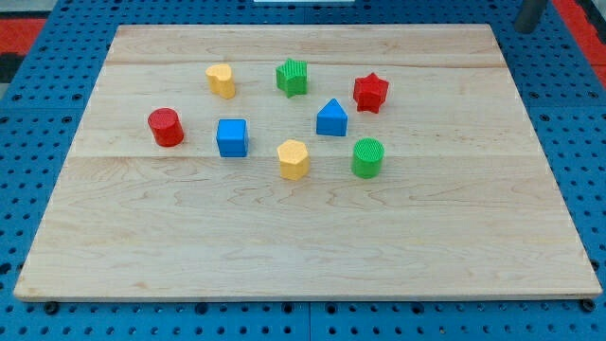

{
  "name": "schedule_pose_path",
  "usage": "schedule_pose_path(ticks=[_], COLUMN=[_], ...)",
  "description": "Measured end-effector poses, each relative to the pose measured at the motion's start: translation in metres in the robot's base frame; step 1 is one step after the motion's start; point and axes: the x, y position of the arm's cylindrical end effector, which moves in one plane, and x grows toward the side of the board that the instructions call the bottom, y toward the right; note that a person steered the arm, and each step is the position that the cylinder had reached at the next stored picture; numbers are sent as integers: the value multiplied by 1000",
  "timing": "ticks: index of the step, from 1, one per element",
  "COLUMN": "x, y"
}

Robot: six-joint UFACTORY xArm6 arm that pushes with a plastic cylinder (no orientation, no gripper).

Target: Move your arm towards the red star

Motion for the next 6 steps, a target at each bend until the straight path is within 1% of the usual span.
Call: schedule_pose_path(ticks=[2, 3, 4, 5, 6], x=[-3, 37, 99, 126, 152], y=[0, -20, -95, -161, -184])
